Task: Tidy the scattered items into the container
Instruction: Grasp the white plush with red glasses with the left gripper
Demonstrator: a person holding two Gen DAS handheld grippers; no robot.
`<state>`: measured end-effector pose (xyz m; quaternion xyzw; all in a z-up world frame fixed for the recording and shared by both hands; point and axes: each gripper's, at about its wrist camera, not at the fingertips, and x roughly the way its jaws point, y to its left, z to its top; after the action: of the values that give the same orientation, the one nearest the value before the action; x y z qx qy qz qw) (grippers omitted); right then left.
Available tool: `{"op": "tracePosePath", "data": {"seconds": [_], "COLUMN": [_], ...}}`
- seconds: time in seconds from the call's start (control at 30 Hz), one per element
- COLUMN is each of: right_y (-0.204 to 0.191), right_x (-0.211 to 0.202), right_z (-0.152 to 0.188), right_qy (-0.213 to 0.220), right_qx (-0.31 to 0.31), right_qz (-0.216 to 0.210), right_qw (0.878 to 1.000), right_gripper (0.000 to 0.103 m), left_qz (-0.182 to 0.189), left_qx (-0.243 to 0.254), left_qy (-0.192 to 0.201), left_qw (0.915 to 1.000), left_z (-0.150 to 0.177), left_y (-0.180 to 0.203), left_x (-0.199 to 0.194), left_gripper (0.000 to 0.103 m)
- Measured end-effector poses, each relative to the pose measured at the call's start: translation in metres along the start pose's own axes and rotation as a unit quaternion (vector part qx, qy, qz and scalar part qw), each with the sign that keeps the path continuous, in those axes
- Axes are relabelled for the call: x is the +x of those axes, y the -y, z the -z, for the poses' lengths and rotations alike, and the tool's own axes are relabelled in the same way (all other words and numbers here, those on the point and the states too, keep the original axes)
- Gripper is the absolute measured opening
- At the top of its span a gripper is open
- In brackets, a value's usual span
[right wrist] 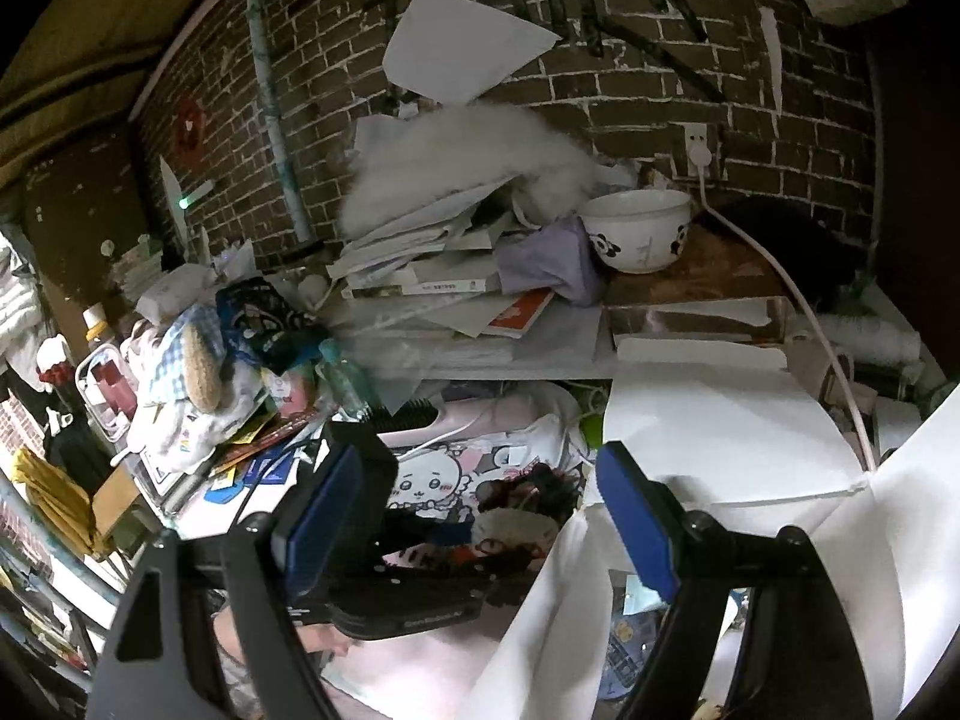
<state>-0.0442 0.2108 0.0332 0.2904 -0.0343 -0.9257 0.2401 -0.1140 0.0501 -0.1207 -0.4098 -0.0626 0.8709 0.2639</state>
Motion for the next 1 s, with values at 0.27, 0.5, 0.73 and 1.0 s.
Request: {"op": "tracePosePath", "data": {"seconds": [0.27,0.5,0.73,1.0], "right_y": [0.001,-0.002,-0.004,0.004], "right_x": [0.000,0.005,0.006,0.010], "right_z": [0.004,0.007,0.007,0.006], "right_qy": [-0.004,-0.013,-0.015,-0.020], "right_qx": [0.008,0.012,0.013,0.025], "right_qz": [0.001,-0.013,-0.021,-0.025], "right_qw": [1.000,1.000,1.000,0.999], "right_gripper": [0.079,0.079,0.079,0.079], "left_qz": [-0.024,-0.013,-0.023,-0.024], "left_qx": [-0.020,-0.055,-0.054,-0.037], "left_qy": [0.019,0.019,0.029,0.034], "left_qw": [0.9993,0.9982,0.9979,0.9985], "left_z": [0.030,0.048,0.038,0.034], "left_y": [-0.014,-0.030,-0.031,-0.021], "left_x": [-0.046,-0.051,-0.040,-0.039], "left_gripper": [0.032,0.070,0.068,0.038]}}
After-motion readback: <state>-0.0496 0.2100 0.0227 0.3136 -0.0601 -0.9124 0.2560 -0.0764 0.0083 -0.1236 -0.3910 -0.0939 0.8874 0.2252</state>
